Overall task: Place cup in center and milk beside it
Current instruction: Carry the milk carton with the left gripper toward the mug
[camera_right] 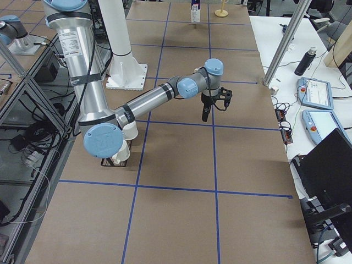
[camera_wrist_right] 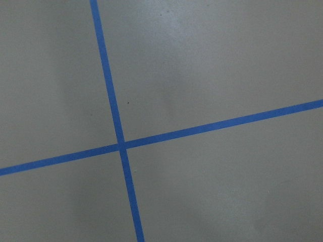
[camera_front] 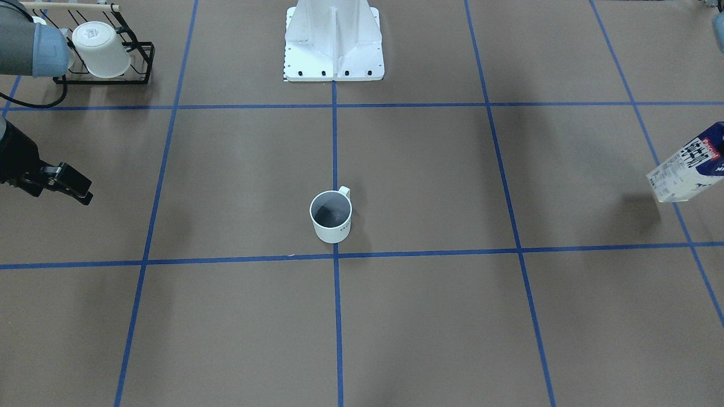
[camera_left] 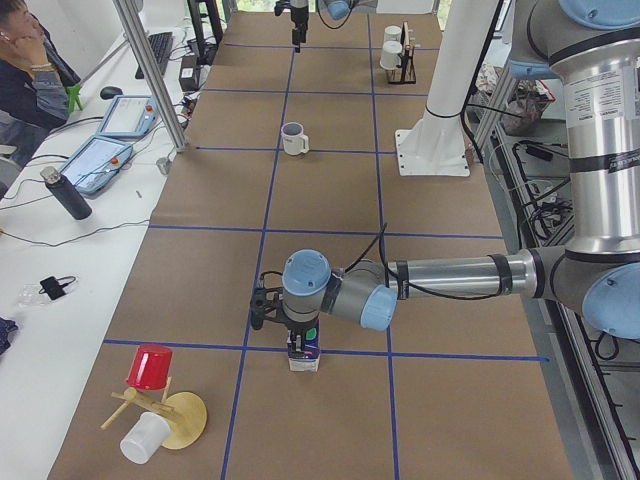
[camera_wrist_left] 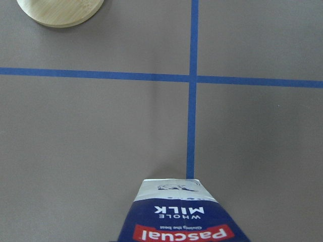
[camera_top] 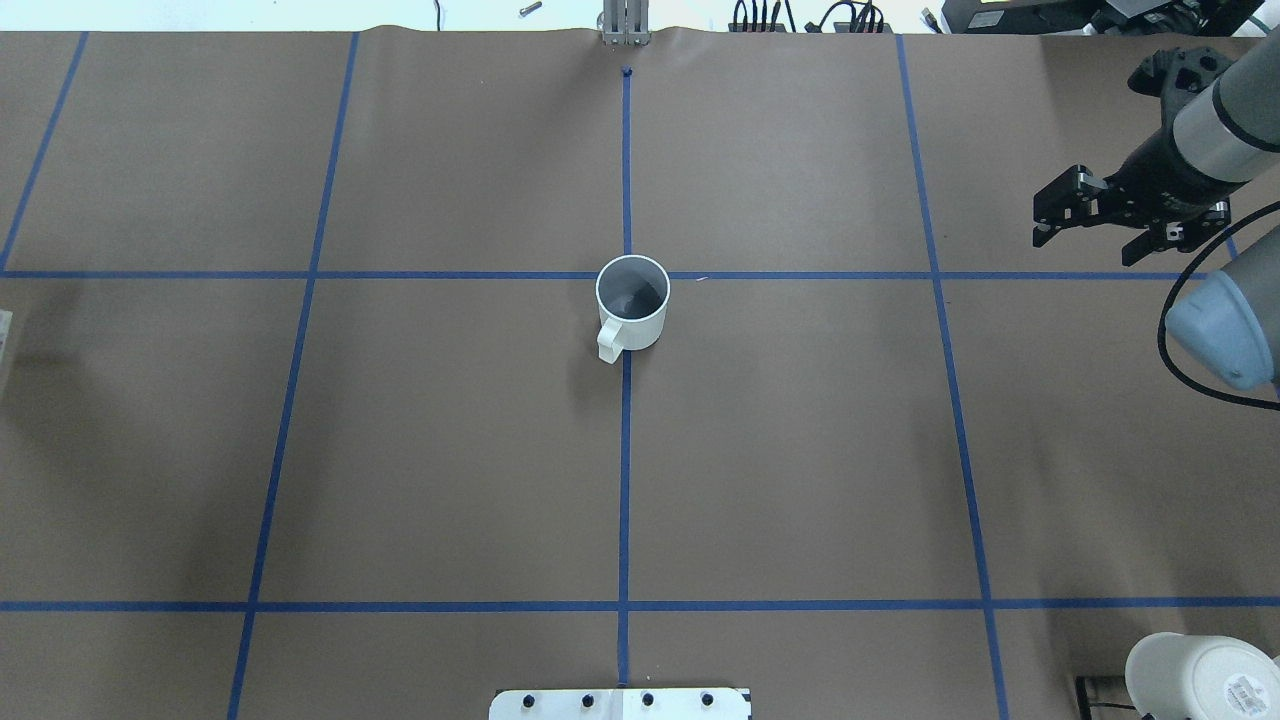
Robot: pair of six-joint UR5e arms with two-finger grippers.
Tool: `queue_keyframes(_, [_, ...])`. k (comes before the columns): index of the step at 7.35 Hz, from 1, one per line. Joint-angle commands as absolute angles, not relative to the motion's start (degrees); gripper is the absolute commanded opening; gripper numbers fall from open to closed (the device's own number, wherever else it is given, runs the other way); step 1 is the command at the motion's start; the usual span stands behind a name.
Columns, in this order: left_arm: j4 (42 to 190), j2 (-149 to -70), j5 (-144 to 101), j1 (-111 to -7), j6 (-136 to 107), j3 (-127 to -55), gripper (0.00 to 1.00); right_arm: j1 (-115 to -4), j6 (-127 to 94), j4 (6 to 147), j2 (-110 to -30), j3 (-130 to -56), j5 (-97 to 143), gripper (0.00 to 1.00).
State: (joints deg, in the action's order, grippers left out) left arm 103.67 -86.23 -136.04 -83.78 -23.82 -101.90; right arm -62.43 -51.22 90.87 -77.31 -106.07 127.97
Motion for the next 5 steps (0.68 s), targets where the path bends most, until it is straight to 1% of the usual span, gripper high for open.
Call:
queue_keyframes(1, [100.55,-96.36,-135.62,-75.99,-35.44,-103.89,0.14,-64.76,-51.15,90.88,-78.13,-106.61,128.06,1.0])
queue_keyframes(2, [100.11,-102.51,-131.79,-70.11,-42.21,-104.06,0.14,-65.99,-51.15,90.97,-78.4,-106.7,127.97,1.0])
queue_keyframes(3, [96.02,-109.44,-127.83,-63.7,-47.84,-103.8,0.14,-66.35,-50.8,92.01,-78.31,-106.7,127.79,1.0])
queue_keyframes(4, [85.71,-119.6,-123.18,-58.41,-50.25,-103.36,0.14,-67.23,-48.97,92.98,-78.31,-106.7,127.79,1.0])
queue_keyframes(5, [76.82,-128.67,-117.65,-54.71,-50.36,-101.45,0.14,-68.11,-47.65,93.95,-78.4,-106.7,127.79,1.0])
